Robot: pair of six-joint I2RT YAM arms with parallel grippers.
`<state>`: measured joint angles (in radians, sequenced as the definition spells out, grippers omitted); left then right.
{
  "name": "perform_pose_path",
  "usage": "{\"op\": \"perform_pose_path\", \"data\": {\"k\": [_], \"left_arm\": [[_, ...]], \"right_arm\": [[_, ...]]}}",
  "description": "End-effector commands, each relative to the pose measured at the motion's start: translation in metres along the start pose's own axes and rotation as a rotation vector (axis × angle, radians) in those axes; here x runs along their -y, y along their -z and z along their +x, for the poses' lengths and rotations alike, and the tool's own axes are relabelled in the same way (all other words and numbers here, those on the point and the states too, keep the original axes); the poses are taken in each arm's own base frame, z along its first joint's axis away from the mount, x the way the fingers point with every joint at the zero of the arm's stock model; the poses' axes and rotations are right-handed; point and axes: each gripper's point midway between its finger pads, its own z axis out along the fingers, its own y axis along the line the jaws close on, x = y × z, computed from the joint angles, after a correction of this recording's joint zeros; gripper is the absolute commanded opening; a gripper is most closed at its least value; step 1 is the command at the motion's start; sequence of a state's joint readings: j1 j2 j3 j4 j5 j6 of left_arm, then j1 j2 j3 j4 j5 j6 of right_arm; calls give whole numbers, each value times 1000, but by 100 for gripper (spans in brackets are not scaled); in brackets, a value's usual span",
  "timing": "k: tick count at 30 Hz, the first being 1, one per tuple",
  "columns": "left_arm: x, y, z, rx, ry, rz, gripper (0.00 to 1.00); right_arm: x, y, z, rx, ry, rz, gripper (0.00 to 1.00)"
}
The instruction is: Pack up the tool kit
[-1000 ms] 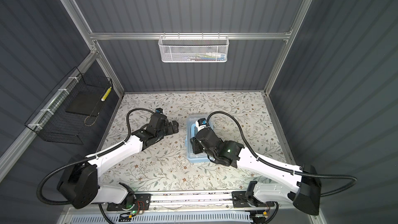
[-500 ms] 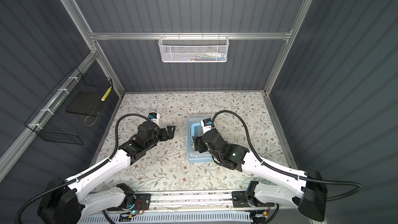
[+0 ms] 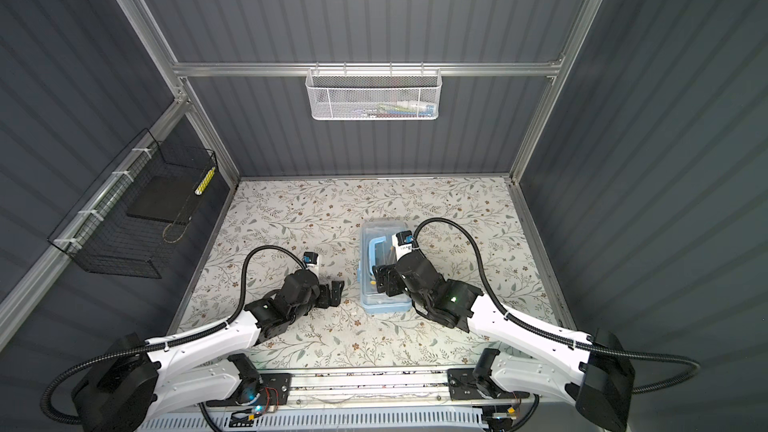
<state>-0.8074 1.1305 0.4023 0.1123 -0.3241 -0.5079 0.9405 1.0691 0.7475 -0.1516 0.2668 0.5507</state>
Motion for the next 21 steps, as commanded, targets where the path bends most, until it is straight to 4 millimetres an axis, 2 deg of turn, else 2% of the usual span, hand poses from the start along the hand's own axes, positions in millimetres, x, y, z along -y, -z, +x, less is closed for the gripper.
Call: {"op": "perform_pose_path", "data": {"k": [1,6,13,21], "left_arm": [[-2,-2,-5,93,-9,-47,99],[9,-16,4,109,-76,-75,99],[33,-30,16,93,-79,30,99],[39,-38,24,73,-89,58,99]], "right_arm": [[4,0,1,8,-17,-1,82],[9,-2,4,0,-22,10,82],[13,-2,5,-7,-39,8,82],[12,-4,8,-24,-40,-7,82]]}}
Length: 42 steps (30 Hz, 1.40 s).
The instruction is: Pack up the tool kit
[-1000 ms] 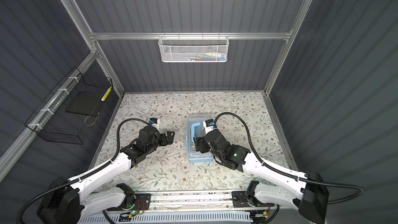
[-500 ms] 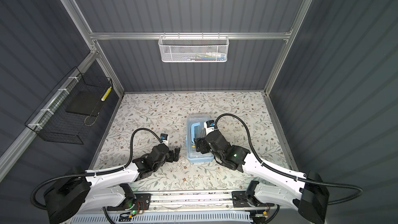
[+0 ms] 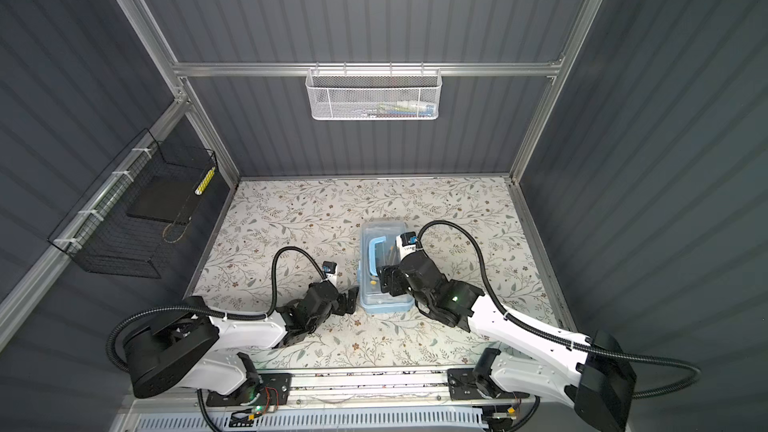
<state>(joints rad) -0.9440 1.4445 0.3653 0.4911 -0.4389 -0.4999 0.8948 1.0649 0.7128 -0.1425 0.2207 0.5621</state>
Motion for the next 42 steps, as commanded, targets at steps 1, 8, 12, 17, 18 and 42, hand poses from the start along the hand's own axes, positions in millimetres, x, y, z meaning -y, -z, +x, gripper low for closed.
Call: {"op": "perform_pose_path", "data": {"k": [1,8,12,17,18,42], "left_arm": [[9,-2,-3,19,-10,37,99],[13,-5,4,32,-20,72,99],[13,-10,11,38,-28,71,98],[8,-17,16,36,-29,36,97],[8,-18,16,36,-32,33,97],[-8,-43,-5,133,-82,-154,96]], "right_arm": [[-1,0,0,-1,-8,-14,82],[-2,-3,0,-11,-10,-20,82],[-2,-5,0,-10,-12,-19,82],[0,-8,2,-21,-15,-17,82],[0,-9,3,-24,-14,-16,82],[3,-23,8,-69,-19,-9,82]]}}
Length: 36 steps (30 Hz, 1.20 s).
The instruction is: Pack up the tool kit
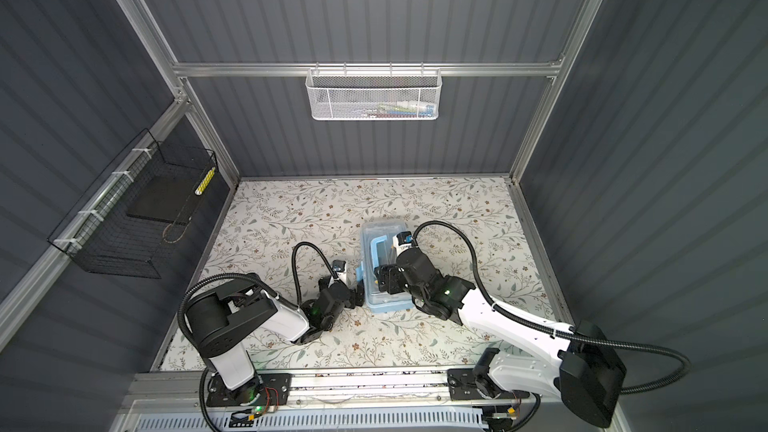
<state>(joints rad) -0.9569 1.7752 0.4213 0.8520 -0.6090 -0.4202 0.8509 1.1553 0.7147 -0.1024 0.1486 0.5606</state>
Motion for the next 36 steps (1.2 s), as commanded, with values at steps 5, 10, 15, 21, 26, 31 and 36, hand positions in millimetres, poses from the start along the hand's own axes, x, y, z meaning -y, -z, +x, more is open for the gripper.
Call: {"op": "perform_pose_path", "data": {"k": [5,10,15,21,26,31,36], "left_arm": [[-10,-2,-12,20,-26,-59,96],[-18,-1,-23,37,-12,-78,96],[-24,3,-33,52,-6,-90,96],[-28,8,-43,72,10,-95,96],[-26,11,-50,82,20,-83,96],[-24,14,-56,88,35,-65,94],[-19,18,-63,87,51,-36,90]], "right_arm": [[-3,-2,-2,-10,-5,-11,82],[-2,-2,-2,-12,-6,-11,82],[-1,-3,-1,-12,-4,-8,82],[-2,-3,0,-21,-9,-13,82],[0,-2,2,-19,-12,-15,82],[2,-1,3,-19,-16,-11,83],[2,-1,4,-21,-31,-18,83]]}}
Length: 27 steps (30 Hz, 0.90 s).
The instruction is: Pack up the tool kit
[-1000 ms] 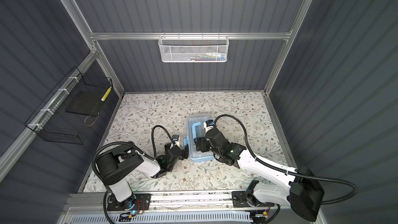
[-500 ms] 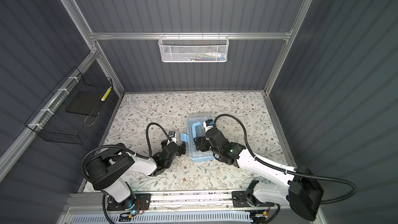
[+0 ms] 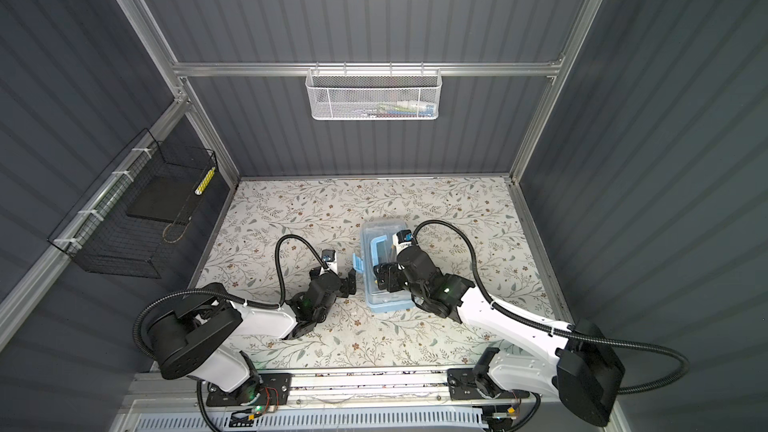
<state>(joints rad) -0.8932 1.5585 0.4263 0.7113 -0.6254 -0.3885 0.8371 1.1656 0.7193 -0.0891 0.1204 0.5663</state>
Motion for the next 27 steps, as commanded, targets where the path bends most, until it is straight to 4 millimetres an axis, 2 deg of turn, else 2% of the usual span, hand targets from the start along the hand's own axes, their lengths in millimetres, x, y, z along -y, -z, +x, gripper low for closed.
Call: {"op": "perform_pose_path", "data": {"k": [1,13,27], "left_arm": [[4,2,-14,14,17,14,88],[14,8,-34,20,87,84,74],[33,15,-53,32,171,183,71]], "right_arm": [[4,1,6,-18,-21,-2,83],[6,0,10,-25,-33,-7,83],[7,0,15,-34,-43,-17,83]]}}
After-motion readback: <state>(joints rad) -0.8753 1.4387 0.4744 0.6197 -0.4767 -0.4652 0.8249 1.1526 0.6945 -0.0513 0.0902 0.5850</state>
